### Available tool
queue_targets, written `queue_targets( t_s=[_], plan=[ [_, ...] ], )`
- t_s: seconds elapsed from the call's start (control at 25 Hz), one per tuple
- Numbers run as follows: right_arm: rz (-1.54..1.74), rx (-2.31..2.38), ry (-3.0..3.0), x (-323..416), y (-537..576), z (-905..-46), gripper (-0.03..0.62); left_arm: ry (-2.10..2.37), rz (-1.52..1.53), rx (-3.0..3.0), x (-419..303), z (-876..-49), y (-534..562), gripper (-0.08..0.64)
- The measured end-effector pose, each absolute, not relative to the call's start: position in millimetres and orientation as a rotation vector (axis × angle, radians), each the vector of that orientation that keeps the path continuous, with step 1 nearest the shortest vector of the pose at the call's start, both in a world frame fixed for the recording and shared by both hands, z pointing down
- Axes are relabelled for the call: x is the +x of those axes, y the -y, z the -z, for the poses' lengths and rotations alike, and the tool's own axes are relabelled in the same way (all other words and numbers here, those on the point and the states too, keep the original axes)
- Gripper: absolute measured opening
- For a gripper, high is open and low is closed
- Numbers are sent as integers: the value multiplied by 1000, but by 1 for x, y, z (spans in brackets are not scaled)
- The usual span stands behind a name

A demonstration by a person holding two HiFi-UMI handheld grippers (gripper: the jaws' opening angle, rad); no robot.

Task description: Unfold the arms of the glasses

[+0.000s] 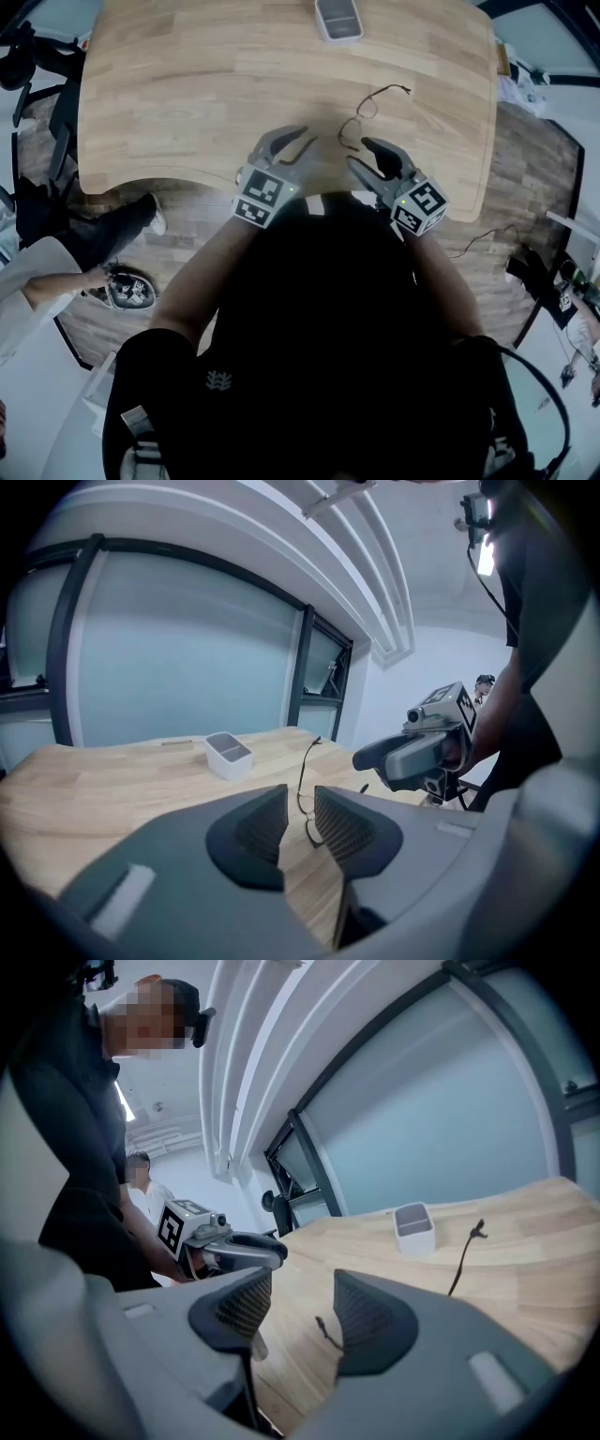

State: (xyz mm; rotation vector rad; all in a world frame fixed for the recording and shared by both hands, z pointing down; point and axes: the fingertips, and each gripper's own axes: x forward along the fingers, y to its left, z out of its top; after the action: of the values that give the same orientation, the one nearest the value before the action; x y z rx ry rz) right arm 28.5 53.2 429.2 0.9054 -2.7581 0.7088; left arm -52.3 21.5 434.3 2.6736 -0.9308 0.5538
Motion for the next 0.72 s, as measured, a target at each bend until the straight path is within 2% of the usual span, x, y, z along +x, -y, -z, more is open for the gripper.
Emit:
queue_targets(
  t_s=[0.4, 0.72],
  plan=[
    [-466, 1152, 2755, 80, -8, -374, 199, 1183, -417, 2661, -86, -370, 19, 75],
    [-433, 1205, 2702, 99, 13, -381, 183, 1305, -393, 2618, -118, -355, 27, 67]
  ],
)
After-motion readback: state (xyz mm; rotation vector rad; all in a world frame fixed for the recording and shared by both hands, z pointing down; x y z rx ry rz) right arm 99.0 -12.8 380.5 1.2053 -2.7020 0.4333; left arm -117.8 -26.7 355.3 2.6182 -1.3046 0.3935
